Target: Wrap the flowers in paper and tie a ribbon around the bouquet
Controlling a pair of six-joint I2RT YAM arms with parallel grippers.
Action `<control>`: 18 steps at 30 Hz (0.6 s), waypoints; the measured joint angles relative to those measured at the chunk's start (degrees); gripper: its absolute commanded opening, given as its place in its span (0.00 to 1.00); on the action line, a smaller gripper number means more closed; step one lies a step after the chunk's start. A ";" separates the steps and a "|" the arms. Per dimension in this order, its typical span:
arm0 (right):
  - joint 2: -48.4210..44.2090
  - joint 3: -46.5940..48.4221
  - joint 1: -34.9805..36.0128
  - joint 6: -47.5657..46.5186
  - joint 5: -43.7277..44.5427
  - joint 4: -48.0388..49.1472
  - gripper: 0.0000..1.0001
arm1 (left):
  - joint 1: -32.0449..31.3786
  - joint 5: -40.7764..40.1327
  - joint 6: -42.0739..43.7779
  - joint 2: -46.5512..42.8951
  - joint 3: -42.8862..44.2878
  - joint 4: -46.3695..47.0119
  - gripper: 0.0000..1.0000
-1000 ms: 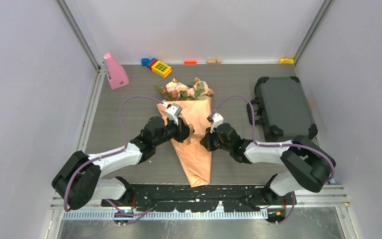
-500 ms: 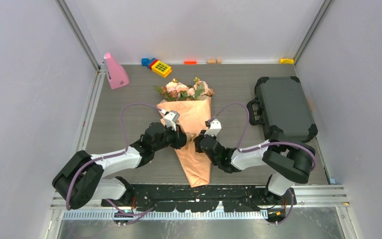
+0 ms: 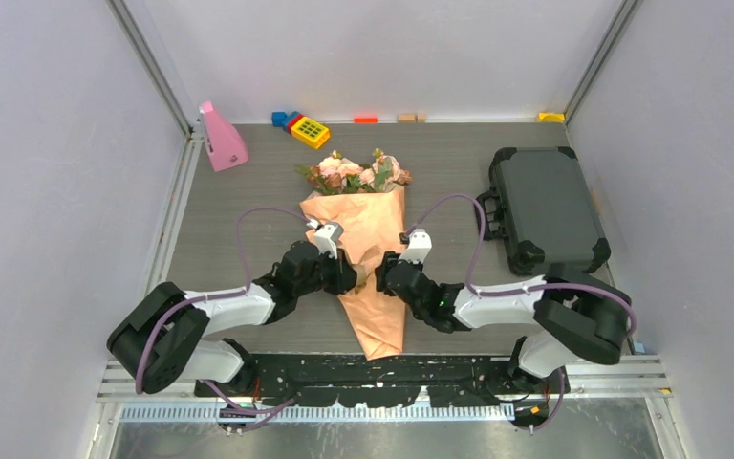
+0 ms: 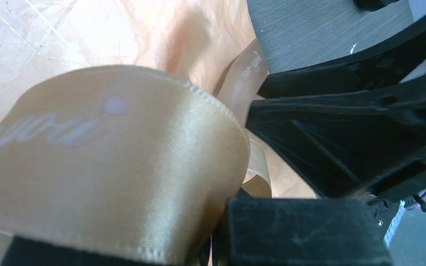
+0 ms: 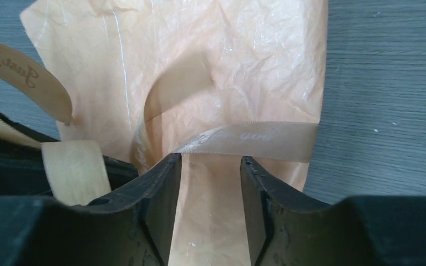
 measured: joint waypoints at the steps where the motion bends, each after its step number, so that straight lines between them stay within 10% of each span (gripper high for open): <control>1: -1.49 0.00 0.00 -0.22 -0.28 -1.49 0.54 | 0.00 -0.11 0.02 0.00 -0.02 -0.07 0.00; 7: -10.78 0.28 -0.11 -4.22 -1.90 -9.09 0.72 | 0.00 -1.01 0.09 0.00 -0.02 -0.39 0.00; 18: -6.97 16.09 -8.46 -9.01 -12.44 -18.45 0.72 | 0.00 -1.64 0.37 0.02 -0.09 -0.57 0.00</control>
